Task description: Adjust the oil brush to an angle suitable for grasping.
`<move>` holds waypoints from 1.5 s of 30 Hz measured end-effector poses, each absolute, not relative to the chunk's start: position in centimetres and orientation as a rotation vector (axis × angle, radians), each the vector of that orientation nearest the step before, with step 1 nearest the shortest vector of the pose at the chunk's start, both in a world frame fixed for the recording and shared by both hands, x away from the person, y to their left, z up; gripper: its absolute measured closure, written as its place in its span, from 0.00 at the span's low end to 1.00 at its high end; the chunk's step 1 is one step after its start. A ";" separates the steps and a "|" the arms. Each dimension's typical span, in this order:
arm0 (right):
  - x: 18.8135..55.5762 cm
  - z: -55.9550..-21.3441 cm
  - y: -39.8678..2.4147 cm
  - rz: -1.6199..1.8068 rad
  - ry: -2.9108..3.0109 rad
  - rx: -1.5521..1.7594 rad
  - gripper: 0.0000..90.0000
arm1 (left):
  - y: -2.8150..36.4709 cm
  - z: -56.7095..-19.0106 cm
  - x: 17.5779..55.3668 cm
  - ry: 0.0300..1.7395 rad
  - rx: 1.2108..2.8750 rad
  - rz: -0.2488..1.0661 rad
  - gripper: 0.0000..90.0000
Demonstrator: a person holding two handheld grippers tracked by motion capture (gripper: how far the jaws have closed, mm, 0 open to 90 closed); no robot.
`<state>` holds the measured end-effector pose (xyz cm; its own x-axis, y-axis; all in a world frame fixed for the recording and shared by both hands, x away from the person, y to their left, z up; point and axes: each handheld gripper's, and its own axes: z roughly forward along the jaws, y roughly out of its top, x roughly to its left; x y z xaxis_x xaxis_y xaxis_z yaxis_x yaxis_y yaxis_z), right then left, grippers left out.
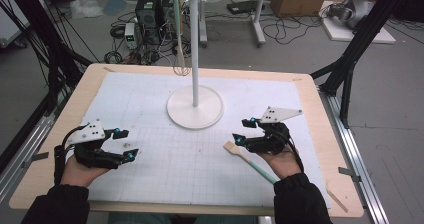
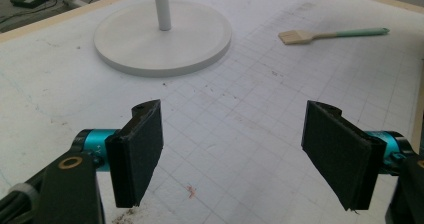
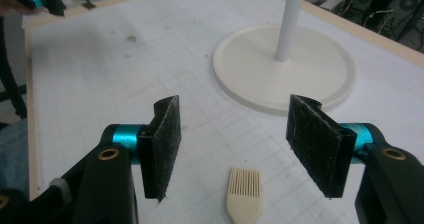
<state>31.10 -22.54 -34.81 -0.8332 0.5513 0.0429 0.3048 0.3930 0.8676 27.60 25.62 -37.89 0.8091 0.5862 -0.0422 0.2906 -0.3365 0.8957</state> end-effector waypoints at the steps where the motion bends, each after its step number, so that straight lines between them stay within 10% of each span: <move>1: 31.1 -35.0 -22.6 1.407 2.404 0.753 0.42 | 25.6 -37.9 27.6 0.656 1.940 0.351 0.28; 45: 30.5 -42.8 -24.6 1.162 2.570 0.827 0.71 | 25.5 -38.1 27.7 0.656 1.940 0.351 0.28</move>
<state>30.48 -24.59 -42.77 -0.8226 0.5669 0.0442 0.4076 0.5338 0.7409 27.66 25.48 -38.11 0.8098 0.5853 -0.0418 0.2903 -0.3377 0.8954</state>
